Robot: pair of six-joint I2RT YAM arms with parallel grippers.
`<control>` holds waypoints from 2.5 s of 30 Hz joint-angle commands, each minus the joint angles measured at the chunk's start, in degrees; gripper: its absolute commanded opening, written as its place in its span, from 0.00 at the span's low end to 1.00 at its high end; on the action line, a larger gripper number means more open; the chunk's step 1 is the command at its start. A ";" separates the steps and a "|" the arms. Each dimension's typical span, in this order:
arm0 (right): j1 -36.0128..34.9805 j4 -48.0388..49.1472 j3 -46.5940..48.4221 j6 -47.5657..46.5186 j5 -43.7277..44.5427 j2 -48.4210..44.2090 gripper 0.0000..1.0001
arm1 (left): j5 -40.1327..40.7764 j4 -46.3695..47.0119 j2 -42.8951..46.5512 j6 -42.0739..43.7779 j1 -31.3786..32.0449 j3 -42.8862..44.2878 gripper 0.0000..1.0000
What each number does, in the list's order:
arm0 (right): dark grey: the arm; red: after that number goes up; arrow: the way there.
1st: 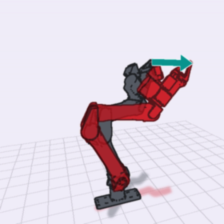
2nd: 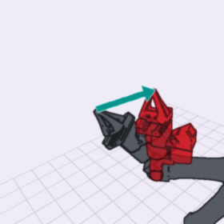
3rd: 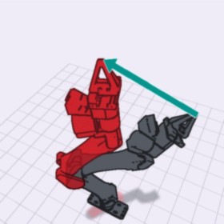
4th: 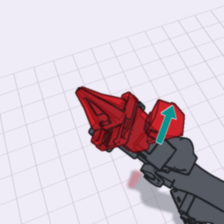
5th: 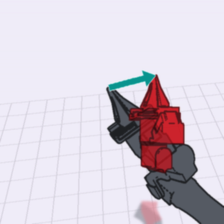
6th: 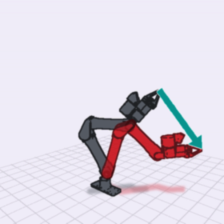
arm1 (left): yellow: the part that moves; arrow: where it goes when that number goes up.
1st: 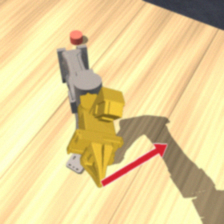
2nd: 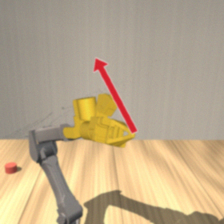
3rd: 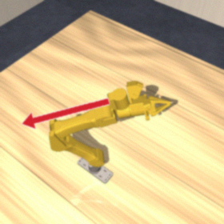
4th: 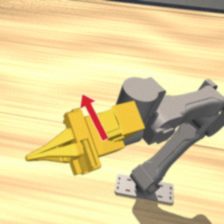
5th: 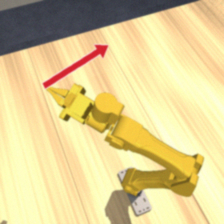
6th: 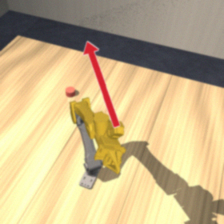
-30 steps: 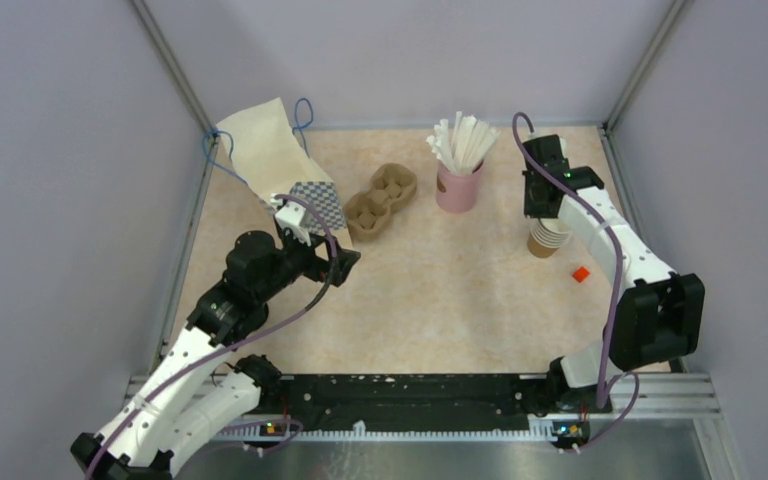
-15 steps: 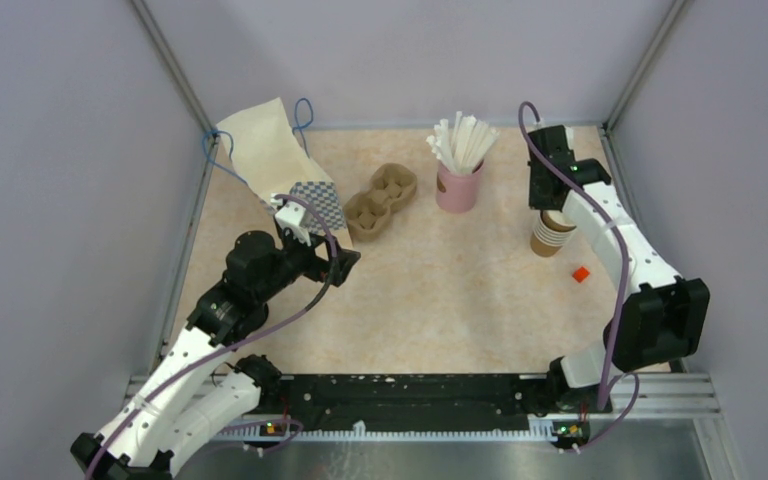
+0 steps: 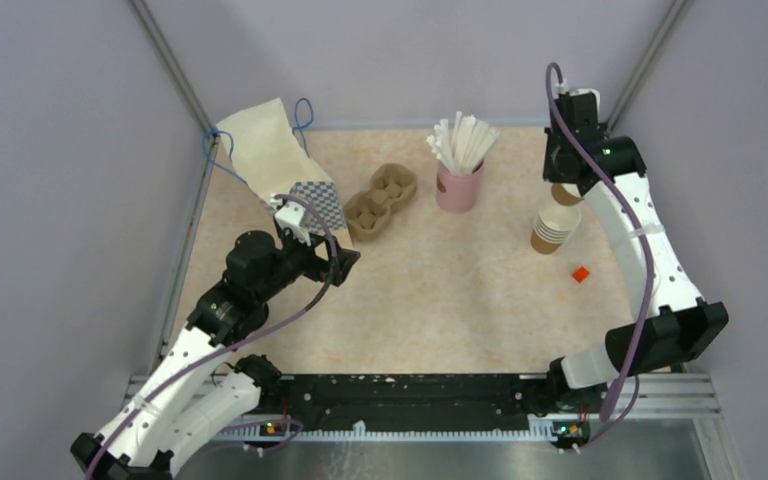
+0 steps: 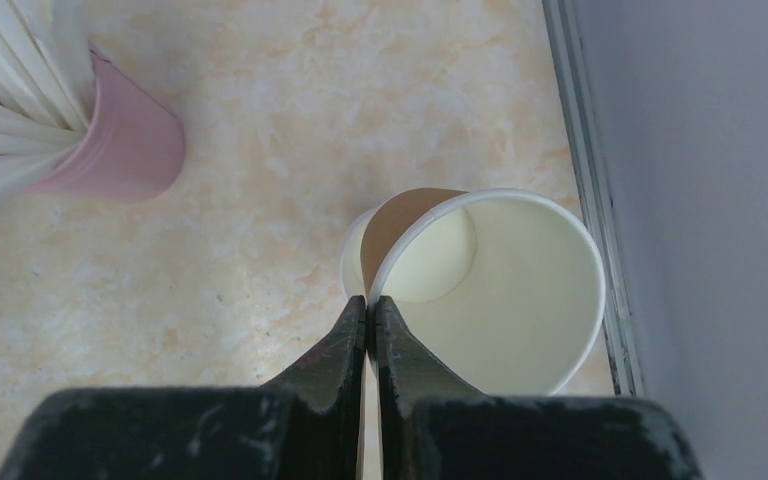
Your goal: Pack the takeout coffee
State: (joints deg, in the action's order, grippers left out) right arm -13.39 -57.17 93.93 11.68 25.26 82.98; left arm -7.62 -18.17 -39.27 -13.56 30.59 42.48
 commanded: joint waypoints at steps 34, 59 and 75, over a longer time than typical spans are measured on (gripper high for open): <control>-47.44 19.31 -27.59 15.04 -5.49 7.69 0.00 | 15.79 -3.72 -0.03 -0.37 0.04 1.51 0.99; -47.43 19.36 -26.68 9.78 -0.09 -14.70 0.22 | 42.92 -17.39 -6.10 -25.93 -1.81 12.28 0.99; -47.43 22.36 -33.28 9.16 -0.08 -22.39 0.22 | 31.41 -32.79 -9.62 -45.06 -28.77 7.78 0.94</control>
State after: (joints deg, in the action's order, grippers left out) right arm -60.27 -38.02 61.98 21.47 25.65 62.72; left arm 22.37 -44.82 -48.51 -51.31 3.18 52.31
